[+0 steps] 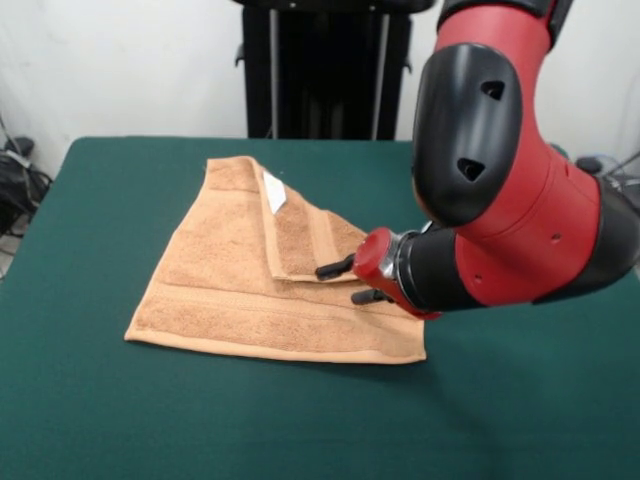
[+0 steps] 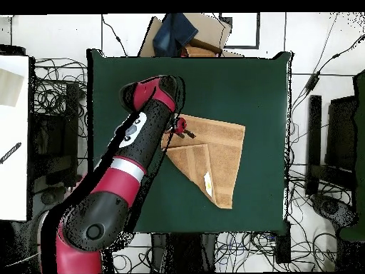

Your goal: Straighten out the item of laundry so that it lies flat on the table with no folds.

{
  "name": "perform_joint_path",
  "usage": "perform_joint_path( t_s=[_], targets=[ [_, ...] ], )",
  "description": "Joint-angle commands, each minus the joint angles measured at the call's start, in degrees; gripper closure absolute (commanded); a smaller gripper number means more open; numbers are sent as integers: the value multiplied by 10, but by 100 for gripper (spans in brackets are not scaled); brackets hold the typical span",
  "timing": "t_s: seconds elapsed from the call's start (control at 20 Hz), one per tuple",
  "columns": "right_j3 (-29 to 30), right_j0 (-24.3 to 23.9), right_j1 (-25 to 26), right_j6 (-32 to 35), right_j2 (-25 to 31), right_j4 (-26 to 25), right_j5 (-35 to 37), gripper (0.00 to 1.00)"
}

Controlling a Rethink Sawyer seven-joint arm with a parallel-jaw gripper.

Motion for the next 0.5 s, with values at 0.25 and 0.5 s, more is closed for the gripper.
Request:
perform_joint_path(
  t_s=[0.25, 0.5],
  targets=[
    [30, -9, -3, 67, 54, -31, -43, 0],
    [60, -11, -28, 49, 52, -56, -49, 0]
  ],
)
